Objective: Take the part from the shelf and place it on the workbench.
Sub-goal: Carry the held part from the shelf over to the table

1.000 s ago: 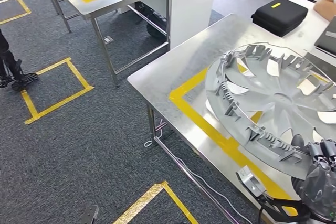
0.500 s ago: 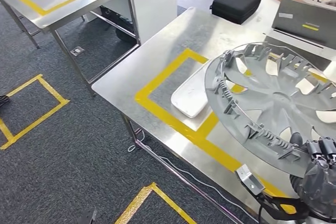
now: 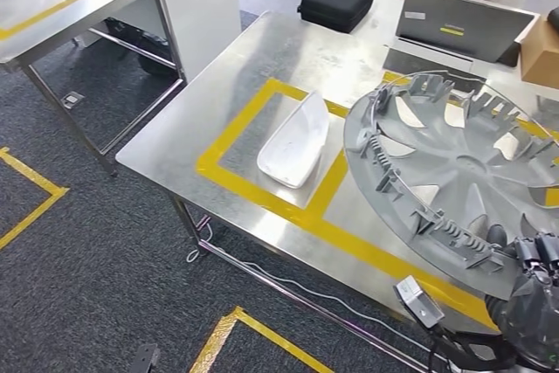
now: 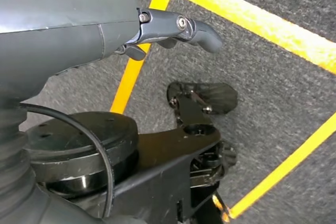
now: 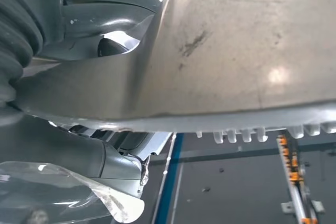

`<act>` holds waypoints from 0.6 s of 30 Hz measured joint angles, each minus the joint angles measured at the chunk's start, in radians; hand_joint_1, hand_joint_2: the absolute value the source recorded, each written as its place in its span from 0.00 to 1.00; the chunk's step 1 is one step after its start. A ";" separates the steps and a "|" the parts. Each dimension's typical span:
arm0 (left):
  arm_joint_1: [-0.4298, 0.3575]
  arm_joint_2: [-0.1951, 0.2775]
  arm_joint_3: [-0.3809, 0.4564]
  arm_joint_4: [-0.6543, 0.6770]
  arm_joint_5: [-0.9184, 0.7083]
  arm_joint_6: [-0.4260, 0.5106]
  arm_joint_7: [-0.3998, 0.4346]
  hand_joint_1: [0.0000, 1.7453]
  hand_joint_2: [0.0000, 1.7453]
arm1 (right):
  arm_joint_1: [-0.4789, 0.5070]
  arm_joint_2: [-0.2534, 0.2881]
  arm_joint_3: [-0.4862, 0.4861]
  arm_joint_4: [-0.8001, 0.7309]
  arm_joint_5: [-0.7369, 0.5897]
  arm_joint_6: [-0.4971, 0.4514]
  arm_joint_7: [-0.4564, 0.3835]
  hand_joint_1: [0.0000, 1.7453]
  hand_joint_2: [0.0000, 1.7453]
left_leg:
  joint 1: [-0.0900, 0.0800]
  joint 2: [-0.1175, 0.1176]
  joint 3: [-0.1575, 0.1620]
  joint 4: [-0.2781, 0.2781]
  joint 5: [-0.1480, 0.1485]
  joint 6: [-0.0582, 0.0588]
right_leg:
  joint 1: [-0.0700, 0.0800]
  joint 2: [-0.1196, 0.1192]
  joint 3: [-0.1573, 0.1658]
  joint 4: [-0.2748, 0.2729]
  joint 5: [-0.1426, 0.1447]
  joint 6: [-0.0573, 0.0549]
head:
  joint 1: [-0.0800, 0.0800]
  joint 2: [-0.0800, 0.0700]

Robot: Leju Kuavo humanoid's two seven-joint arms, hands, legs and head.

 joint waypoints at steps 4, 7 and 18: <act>-0.001 0.000 0.000 0.000 0.000 0.000 0.000 0.00 1.00 | 0.002 0.000 -0.001 0.000 0.000 0.000 0.000 1.00 1.00 | -0.001 0.050 0.006 0.001 -0.006 -0.006 | 0.000 -0.031 0.067 -0.108 0.073 0.003 | 0.000 0.000; -0.002 0.001 0.000 0.000 -0.005 -0.001 0.000 0.00 1.00 | 0.001 0.000 -0.001 0.001 0.000 0.000 0.000 1.00 1.00 | -0.010 0.075 0.012 0.005 -0.013 -0.017 | 0.008 -0.074 0.148 -0.248 0.106 -0.010 | 0.000 0.000; 0.002 0.003 -0.001 -0.001 -0.023 0.005 -0.002 0.00 1.00 | 0.004 0.000 -0.006 0.005 0.001 0.000 -0.004 1.00 1.00 | -0.003 -0.010 -0.098 0.260 -0.111 -0.034 | 0.008 0.050 0.150 -0.250 0.112 -0.049 | -0.007 0.000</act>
